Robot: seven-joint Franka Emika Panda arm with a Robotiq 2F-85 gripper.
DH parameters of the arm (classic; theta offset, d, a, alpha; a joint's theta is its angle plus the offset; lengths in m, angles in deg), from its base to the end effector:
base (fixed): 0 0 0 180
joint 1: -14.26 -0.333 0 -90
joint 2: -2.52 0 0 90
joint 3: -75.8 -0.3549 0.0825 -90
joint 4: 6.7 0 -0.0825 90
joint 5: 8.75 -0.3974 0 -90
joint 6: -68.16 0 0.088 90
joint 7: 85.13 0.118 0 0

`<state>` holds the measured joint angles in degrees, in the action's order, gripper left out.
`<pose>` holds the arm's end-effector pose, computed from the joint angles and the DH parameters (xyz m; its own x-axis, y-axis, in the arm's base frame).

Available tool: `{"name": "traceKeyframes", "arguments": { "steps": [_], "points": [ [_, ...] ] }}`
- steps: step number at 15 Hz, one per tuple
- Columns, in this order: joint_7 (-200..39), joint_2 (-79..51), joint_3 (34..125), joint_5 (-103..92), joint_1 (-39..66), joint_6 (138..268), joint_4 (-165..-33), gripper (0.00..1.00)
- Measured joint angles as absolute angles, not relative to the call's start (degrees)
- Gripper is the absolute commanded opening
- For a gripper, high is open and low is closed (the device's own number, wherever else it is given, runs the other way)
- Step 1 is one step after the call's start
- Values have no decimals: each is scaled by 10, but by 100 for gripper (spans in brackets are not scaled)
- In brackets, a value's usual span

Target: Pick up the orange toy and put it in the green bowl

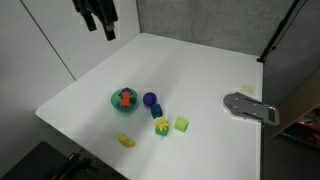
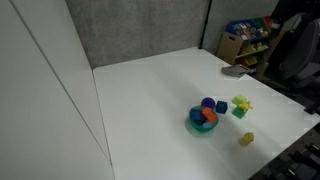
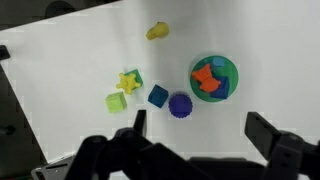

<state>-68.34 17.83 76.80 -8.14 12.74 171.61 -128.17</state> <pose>0.4729 0.0026 0.5437 0.9599 -0.2770 -0.0437 -0.2764 -0.9609 0.0190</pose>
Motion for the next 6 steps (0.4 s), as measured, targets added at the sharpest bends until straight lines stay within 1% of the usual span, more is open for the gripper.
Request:
{"name": "traceKeyframes", "arguments": {
  "steps": [6],
  "points": [
    [-683,215,761,-81,137,1717,-1319,100]
  ]
}}
